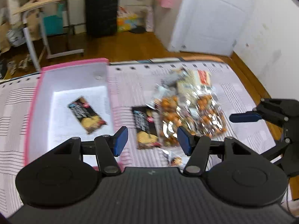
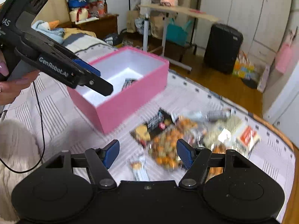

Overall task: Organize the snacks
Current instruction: 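Grasp a second black cracker packet with the left gripper while the right gripper grasps the white snack bar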

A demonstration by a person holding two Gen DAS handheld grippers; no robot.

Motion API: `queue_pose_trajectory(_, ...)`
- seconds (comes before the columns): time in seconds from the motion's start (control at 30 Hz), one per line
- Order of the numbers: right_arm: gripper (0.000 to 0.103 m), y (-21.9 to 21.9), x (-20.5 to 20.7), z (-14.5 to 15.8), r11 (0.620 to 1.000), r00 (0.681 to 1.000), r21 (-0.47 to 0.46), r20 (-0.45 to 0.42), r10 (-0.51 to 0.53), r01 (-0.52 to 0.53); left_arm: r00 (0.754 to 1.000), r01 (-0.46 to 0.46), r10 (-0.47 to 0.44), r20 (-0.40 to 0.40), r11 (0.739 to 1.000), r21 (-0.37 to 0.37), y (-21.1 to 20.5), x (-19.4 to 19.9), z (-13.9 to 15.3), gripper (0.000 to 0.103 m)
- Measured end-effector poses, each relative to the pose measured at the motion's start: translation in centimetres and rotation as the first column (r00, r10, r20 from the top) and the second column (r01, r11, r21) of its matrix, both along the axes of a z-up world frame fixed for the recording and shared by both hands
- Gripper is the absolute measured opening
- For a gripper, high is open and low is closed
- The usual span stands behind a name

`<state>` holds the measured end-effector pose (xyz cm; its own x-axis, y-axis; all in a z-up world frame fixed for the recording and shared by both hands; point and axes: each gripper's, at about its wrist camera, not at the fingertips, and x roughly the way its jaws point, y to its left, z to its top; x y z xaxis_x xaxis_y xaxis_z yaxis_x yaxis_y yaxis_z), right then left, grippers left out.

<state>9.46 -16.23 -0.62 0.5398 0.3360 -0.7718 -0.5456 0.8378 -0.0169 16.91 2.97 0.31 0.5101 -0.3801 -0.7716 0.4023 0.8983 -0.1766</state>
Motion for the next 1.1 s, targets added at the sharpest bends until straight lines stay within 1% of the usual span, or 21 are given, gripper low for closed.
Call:
queue_pose_trajectory(0.07,0.072,-0.5,-0.3,-1.0,1.000,1.000,0.009,-0.024,0.000,0.000,1.000,0.020,-0.020,-0.005,0.999,0.030,-1.6,-0.3,-1.1,0.057)
queue_pose_trajectory(0.17,0.072,-1.0,-0.8,-3.0,1.000,0.999,0.020,-0.051,0.013,-0.012,1.000,0.027,-0.026,-0.010,0.997,0.074,-3.3,-0.3,-2.9,0.056)
queue_pose_trajectory(0.27,0.072,-1.3,-0.9,-5.2,0.999,0.996,0.029,-0.079,0.036,-0.033,0.999,0.022,-0.019,-0.037,0.996,0.092,-4.5,0.6,-4.6,0.053)
queue_pose_trajectory(0.33,0.072,-1.3,-0.7,-6.6,0.999,0.993,0.030,-0.104,0.047,-0.045,0.998,0.000,0.006,-0.060,0.995,0.098,-5.2,1.7,-6.0,0.053)
queue_pose_trajectory(0.4,0.071,-1.2,-0.4,-8.0,0.998,0.991,0.027,-0.123,0.055,-0.052,0.995,-0.043,0.052,-0.084,0.993,0.110,-5.8,2.9,-7.3,0.051)
queue_pose_trajectory(0.47,0.069,-1.1,-0.1,-9.1,0.998,0.988,0.027,-0.138,0.064,-0.061,0.995,-0.073,0.080,-0.062,0.990,0.117,-6.4,3.8,-8.3,0.050)
queue_pose_trajectory(0.5,0.068,-1.1,0.0,-9.6,0.998,0.987,0.026,-0.143,0.067,-0.064,0.993,-0.095,0.104,-0.058,0.986,0.133,-6.8,4.4,-9.0,0.048)
queue_pose_trajectory(0.6,0.067,-0.9,0.5,-10.6,0.996,0.984,0.027,-0.155,0.083,-0.079,0.984,-0.146,0.159,-0.081,0.979,0.144,-7.5,6.1,-11.0,0.046)
queue_pose_trajectory(0.67,0.065,-0.8,0.7,-11.2,0.995,0.983,0.021,-0.156,0.097,-0.095,0.980,-0.162,0.177,-0.094,0.976,0.148,-7.8,7.1,-12.3,0.046)
queue_pose_trajectory(0.73,0.063,-0.7,0.9,-11.7,0.994,0.981,0.008,-0.161,0.113,-0.113,0.977,-0.166,0.187,-0.105,0.969,0.184,-8.2,7.8,-13.5,0.046)
queue_pose_trajectory(0.8,0.062,-0.4,1.2,-12.4,0.990,0.976,-0.011,-0.171,0.138,-0.142,0.976,-0.173,0.196,-0.096,0.962,0.210,-8.4,8.3,-14.6,0.046)
queue_pose_trajectory(0.87,0.061,0.0,1.4,-13.0,0.985,0.971,-0.043,-0.179,0.156,-0.166,0.975,-0.185,0.206,-0.080,0.959,0.213,-8.4,8.6,-15.5,0.046)
queue_pose_trajectory(0.9,0.061,0.2,1.5,-13.4,0.983,0.970,-0.056,-0.182,0.162,-0.174,0.975,-0.193,0.212,-0.073,0.959,0.207,-8.3,8.7,-16.0,0.050)
queue_pose_trajectory(0.97,0.057,0.6,1.7,-14.1,0.979,0.967,-0.077,-0.186,0.172,-0.189,0.975,-0.195,0.212,-0.065,0.960,0.200,-8.2,8.8,-16.7,0.054)
queue_pose_trajectory(1.03,0.045,0.8,1.6,-14.4,0.977,0.968,-0.084,-0.180,0.177,-0.195,0.977,-0.196,0.208,-0.047,0.961,0.195,-8.2,8.7,-16.9,0.055)
queue_pose_trajectory(1.1,0.042,1.0,1.4,-14.6,0.979,0.969,-0.084,-0.177,0.171,-0.188,0.979,-0.190,0.201,-0.037,0.962,0.195,-8.3,8.9,-17.2,0.057)
